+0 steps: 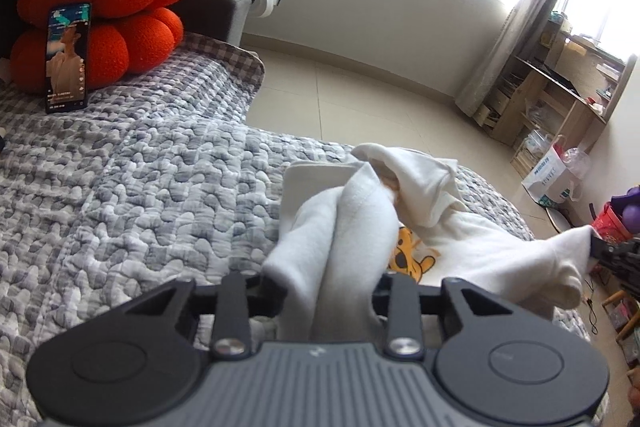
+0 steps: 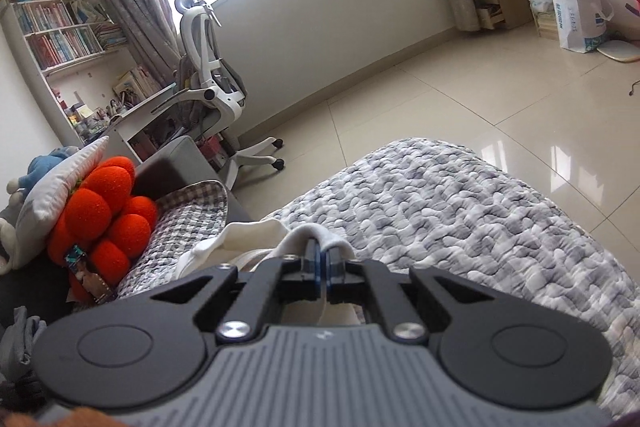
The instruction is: Fold clothes
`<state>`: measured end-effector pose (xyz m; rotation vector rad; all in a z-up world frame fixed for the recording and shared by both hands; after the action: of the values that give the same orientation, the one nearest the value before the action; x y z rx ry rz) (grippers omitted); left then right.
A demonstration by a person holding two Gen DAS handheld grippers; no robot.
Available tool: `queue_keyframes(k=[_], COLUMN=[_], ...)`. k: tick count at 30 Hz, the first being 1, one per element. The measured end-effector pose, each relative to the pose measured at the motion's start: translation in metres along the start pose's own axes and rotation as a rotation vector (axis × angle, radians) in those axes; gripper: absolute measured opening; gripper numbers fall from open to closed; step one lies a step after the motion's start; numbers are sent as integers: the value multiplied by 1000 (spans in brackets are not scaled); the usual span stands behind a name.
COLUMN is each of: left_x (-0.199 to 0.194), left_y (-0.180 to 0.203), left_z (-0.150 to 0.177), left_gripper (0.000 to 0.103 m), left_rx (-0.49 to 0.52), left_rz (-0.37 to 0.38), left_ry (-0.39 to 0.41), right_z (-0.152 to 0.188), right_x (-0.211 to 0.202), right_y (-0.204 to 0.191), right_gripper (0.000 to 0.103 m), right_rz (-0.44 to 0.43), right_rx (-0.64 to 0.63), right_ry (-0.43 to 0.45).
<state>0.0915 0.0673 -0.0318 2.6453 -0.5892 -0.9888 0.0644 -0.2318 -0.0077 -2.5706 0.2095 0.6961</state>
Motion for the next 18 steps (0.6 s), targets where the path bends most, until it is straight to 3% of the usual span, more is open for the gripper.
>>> queue_keyframes(k=[8, 14, 18], left_x=[-36, -49, -40], left_y=[28, 44, 49], left_z=[11, 30, 45], left_gripper=[20, 19, 19], left_rx=[58, 150, 203], left_rz=[136, 262, 307], left_ry=[-55, -176, -299], right_z=[-3, -3, -2], right_x=[1, 0, 4], right_y=[7, 16, 23], right_gripper=[3, 3, 3], right_rz=[56, 75, 84], right_rx=[-32, -24, -3], right_ry=[52, 51, 23])
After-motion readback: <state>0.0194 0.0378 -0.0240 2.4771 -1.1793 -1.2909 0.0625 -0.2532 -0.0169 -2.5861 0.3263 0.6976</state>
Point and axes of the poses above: each gripper's, at about its wrist camera, not at the fingertips, and x roughly the way its jaws point, y to its right, z to its underside, the point moved 4 cm from there along x, roughly the way its jaws point, and after that the axes turned 8 degrees about z, right-handed, at the moved point
